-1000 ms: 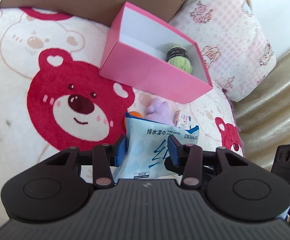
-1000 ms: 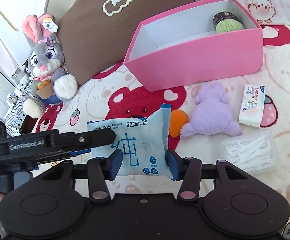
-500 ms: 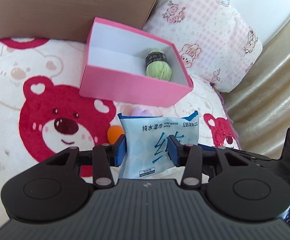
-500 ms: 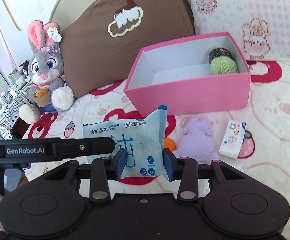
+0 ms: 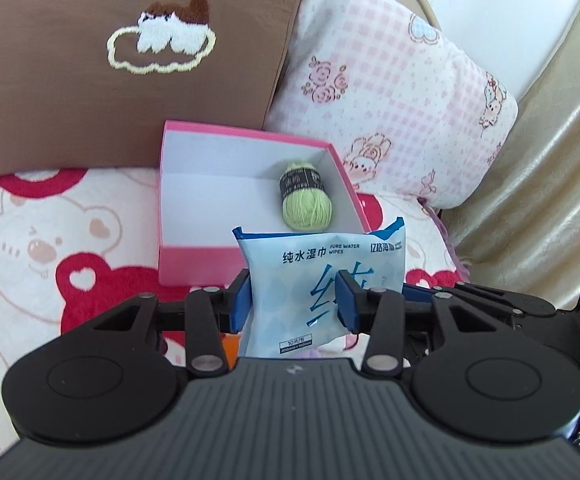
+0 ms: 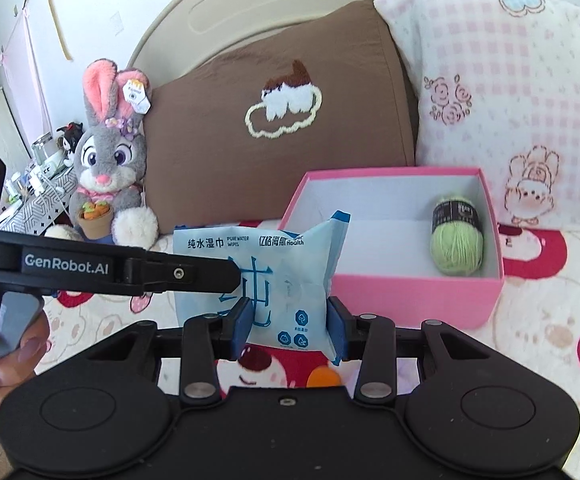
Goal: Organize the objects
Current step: 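Lift the wet-wipes pack with the left gripper and carry it toward the box, then lower the wet-wipes pack into the pink box and open the left gripper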
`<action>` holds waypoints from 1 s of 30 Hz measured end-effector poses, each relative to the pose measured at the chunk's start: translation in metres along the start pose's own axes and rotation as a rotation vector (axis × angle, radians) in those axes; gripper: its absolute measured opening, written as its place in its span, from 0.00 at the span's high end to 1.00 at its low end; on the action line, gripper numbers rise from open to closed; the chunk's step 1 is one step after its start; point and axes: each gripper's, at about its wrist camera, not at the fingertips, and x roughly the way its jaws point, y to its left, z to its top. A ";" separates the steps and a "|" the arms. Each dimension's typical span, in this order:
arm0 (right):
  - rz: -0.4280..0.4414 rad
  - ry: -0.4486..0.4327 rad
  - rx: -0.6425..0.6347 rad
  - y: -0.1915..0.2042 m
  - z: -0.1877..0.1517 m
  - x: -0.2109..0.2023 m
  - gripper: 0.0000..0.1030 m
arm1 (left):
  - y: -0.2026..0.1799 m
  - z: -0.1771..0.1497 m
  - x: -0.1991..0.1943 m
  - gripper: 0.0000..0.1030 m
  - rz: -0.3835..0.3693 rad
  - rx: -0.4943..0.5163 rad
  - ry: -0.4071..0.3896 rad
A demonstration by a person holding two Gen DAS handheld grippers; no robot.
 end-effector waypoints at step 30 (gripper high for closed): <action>-0.006 0.001 0.021 -0.097 0.039 0.126 0.56 | 0.038 0.065 0.155 0.58 0.058 -0.109 0.042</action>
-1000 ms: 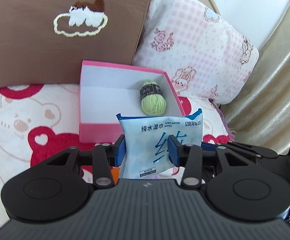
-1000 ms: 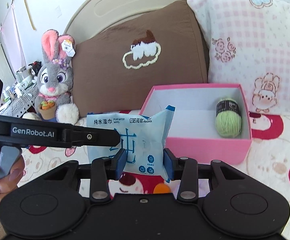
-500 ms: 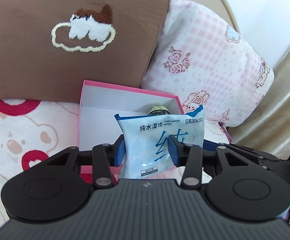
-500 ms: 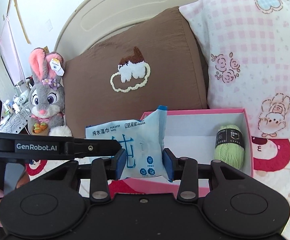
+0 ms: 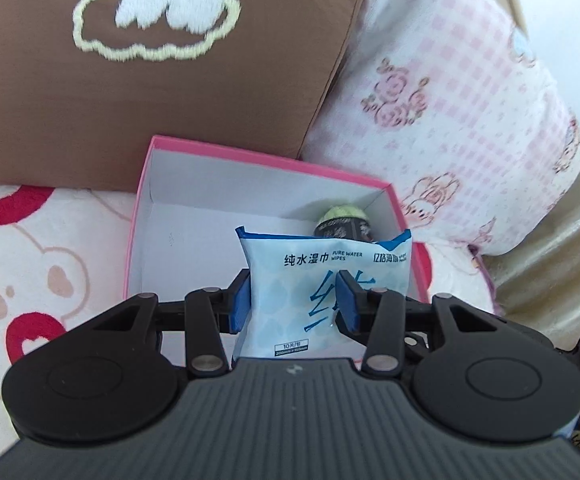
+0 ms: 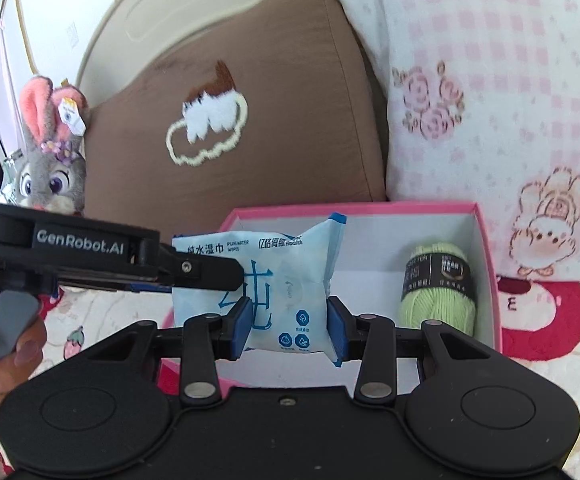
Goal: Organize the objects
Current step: 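Lower the wet-wipes pack into the pink box and open the left gripper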
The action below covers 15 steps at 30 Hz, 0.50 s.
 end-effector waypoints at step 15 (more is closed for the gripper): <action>-0.074 0.237 -0.020 -0.024 -0.002 0.074 0.56 | 0.021 0.008 0.093 0.58 0.071 -0.110 0.211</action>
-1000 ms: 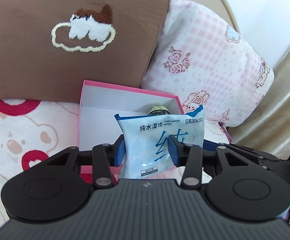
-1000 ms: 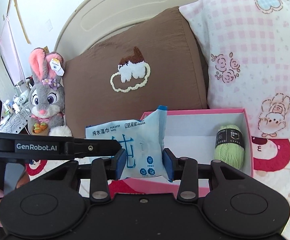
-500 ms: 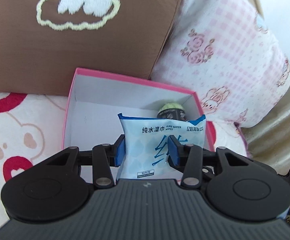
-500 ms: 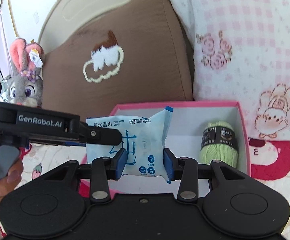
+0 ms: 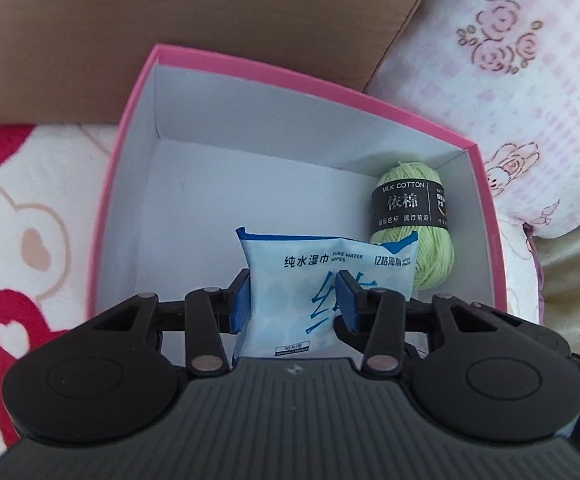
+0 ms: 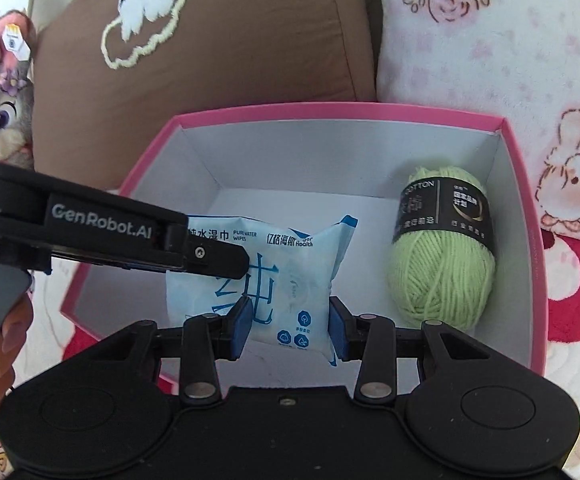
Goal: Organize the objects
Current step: 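Lower the wet-wipes pack into the pink box and open the left gripper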
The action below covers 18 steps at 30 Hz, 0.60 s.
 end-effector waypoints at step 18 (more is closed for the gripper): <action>-0.073 0.001 0.047 -0.011 -0.006 0.015 0.58 | 0.011 0.006 0.042 0.64 0.026 -0.057 0.048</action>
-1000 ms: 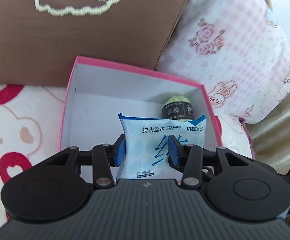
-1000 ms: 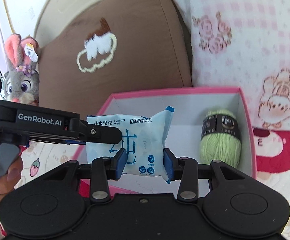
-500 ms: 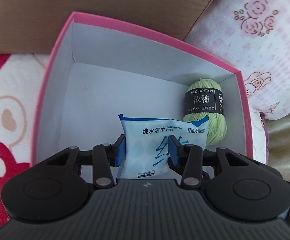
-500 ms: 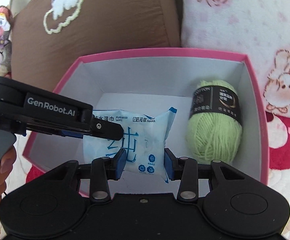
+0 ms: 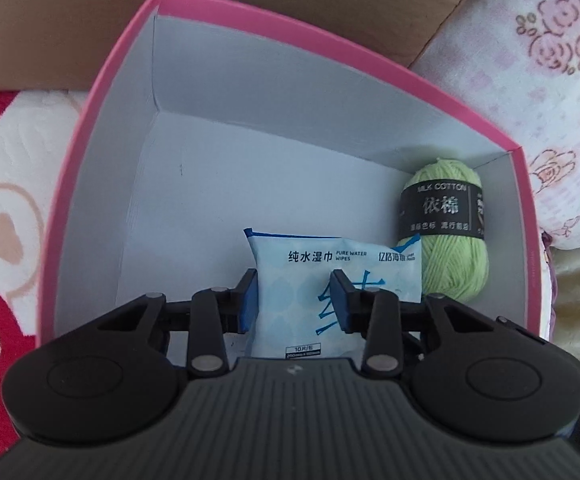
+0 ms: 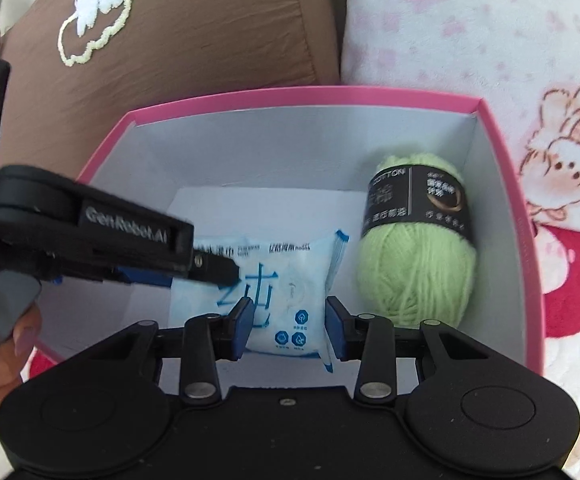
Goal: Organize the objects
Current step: 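Lower the wet-wipes pack into the pink box and open the left gripper, then withdraw the left tool from the box toward the clear floss-pick box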
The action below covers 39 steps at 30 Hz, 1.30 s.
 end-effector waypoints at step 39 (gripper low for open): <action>0.065 -0.015 -0.025 -0.006 -0.007 -0.041 0.77 | -0.028 -0.008 0.011 0.65 0.098 0.020 -0.020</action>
